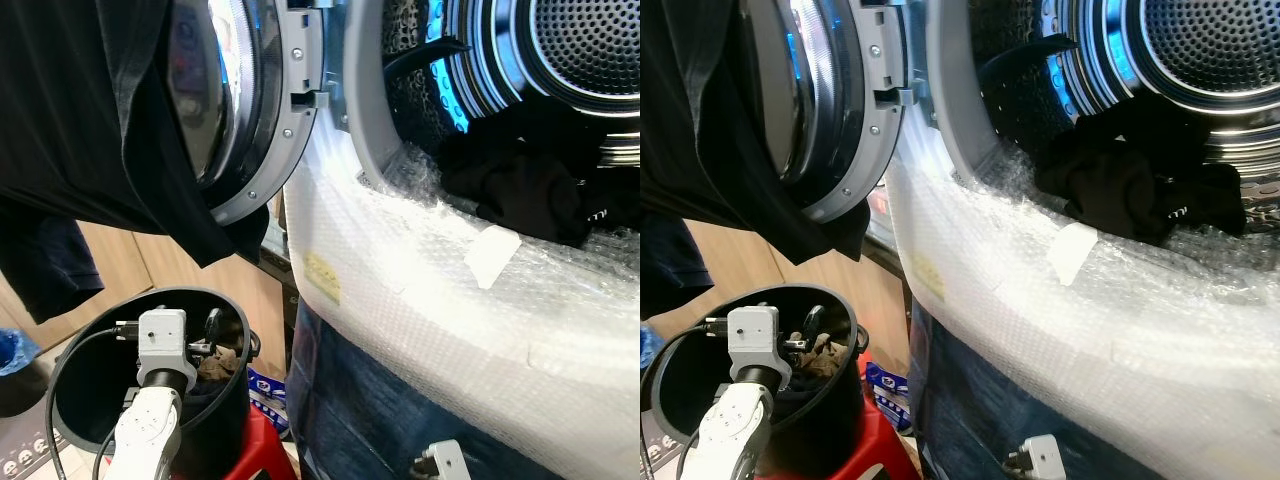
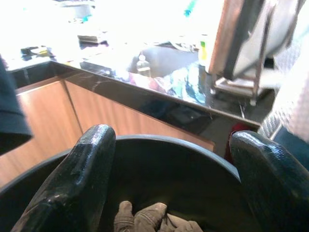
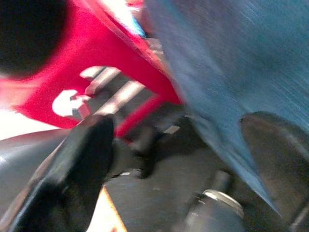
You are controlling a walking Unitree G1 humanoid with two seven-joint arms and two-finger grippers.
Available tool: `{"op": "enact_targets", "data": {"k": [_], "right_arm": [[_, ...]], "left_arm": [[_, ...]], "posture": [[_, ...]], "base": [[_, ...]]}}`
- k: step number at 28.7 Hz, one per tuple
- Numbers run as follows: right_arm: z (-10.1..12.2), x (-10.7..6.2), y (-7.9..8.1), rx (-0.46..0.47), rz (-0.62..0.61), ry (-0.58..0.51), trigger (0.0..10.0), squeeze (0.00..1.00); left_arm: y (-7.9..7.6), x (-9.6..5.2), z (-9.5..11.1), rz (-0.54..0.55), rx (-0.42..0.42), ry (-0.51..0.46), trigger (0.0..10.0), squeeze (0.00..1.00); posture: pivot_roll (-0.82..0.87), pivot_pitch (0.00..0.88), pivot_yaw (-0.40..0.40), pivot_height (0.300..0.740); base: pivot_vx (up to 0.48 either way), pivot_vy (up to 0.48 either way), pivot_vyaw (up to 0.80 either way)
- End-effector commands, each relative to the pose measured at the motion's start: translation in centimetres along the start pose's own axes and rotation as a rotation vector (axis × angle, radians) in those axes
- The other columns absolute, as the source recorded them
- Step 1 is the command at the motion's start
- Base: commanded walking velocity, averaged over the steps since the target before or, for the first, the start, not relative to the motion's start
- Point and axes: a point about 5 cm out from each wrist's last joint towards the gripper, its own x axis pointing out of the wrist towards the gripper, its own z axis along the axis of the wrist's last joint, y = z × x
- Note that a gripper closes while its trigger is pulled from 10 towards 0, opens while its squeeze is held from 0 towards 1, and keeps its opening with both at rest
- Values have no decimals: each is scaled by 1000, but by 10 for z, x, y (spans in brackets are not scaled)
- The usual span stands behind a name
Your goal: Clothes washing
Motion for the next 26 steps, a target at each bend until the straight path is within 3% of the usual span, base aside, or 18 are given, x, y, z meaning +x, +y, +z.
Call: {"op": "enact_targets", "data": {"k": [1, 2, 5, 6, 7, 8, 10, 12, 13, 26], "right_arm": [[-8, 2, -6, -3, -112, 39, 10000, 1000], [-8, 2, -6, -3, -112, 39, 10000, 1000], [-12, 5, -7, 18, -201, 68, 10000, 1000], [-10, 7, -4, 10, -202, 64, 10000, 973], [-10, 7, -4, 10, -202, 64, 10000, 973], [-9, 8, -3, -3, -211, 66, 10000, 0], [-6, 8, -9, 26, -284, 60, 10000, 0], [-2, 7, -12, 72, -317, 37, 10000, 0], [-1, 8, -12, 60, -321, 32, 10000, 0], [-2, 10, -7, 55, -314, 35, 10000, 0]], "left_arm": [[13, -4, -1, 106, -15, 39, 10000, 0], [13, -4, -1, 106, -15, 39, 10000, 0], [24, -6, -12, 257, -145, 116, 10000, 0], [26, -7, -14, 319, -270, 141, 10000, 0], [26, -7, -14, 319, -270, 141, 10000, 0], [25, -8, -15, 337, -344, 163, 10000, 0], [23, -9, -23, 332, -357, 234, 10000, 0], [22, -12, -30, 360, -439, 279, 10000, 0], [22, -13, -32, 357, -447, 295, 10000, 1000], [25, -18, -40, 430, -623, 435, 10000, 1000]], "posture": [[173, 0, 23, 740], [173, 0, 23, 740], [184, 0, 19, 740], [186, 0, 17, 740], [186, 0, 17, 740], [189, 0, 14, 740], [184, 0, 18, 740], [180, 0, 19, 740], [180, 0, 19, 740], [196, 0, 14, 740]], "base": [[0, 0, 0], [0, 0, 0], [0, 0, 0], [0, 0, 0], [0, 0, 0], [0, 0, 0], [0, 0, 0], [0, 0, 0], [0, 0, 0], [0, 0, 0]]}}
